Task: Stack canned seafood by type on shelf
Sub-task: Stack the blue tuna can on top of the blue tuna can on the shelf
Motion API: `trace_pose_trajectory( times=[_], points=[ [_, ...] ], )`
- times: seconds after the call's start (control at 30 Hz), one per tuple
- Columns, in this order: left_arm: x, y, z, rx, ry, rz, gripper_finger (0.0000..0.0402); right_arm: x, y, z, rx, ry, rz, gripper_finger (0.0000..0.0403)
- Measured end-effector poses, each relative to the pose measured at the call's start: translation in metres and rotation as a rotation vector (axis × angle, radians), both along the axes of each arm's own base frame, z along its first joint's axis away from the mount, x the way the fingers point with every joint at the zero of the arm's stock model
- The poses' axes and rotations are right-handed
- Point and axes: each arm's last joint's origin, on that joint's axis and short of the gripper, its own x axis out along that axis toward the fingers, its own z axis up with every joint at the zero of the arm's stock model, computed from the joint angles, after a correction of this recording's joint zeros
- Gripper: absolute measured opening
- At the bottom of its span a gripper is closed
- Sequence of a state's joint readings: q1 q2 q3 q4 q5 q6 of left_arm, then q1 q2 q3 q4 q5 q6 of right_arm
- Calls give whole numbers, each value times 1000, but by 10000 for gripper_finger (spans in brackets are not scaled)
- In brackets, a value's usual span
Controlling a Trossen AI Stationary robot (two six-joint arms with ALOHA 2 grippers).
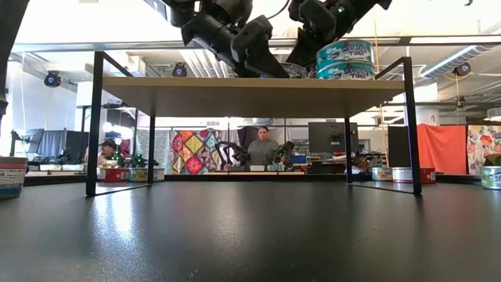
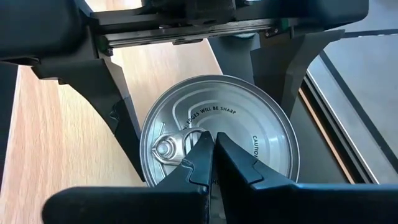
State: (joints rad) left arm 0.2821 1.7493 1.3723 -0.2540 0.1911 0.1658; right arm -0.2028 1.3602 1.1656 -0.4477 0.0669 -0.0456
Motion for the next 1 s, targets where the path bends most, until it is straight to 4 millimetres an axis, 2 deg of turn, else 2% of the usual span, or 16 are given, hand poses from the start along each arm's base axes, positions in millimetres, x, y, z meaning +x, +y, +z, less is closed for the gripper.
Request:
trace_pose_trajectory(
  times=[0.3,0.6,0.83,0.93,1.0],
  points=[
    [4,2,6,36,13,39,400,-2,-1,-2,-19,31,-2,13],
    [10,3,-4,-18,28,56,400,-2,0,-1,4,36,-22,13],
    [12,3,-7,1,32,43,400,-1,0,20,53,3,-58,13],
    [12,3,-8,-5,34,29,400,3,0,34,57,-70,-67,13],
    [12,3,-8,-8,36,28,400,4,0,36,73,-105,-83,13]
  ],
)
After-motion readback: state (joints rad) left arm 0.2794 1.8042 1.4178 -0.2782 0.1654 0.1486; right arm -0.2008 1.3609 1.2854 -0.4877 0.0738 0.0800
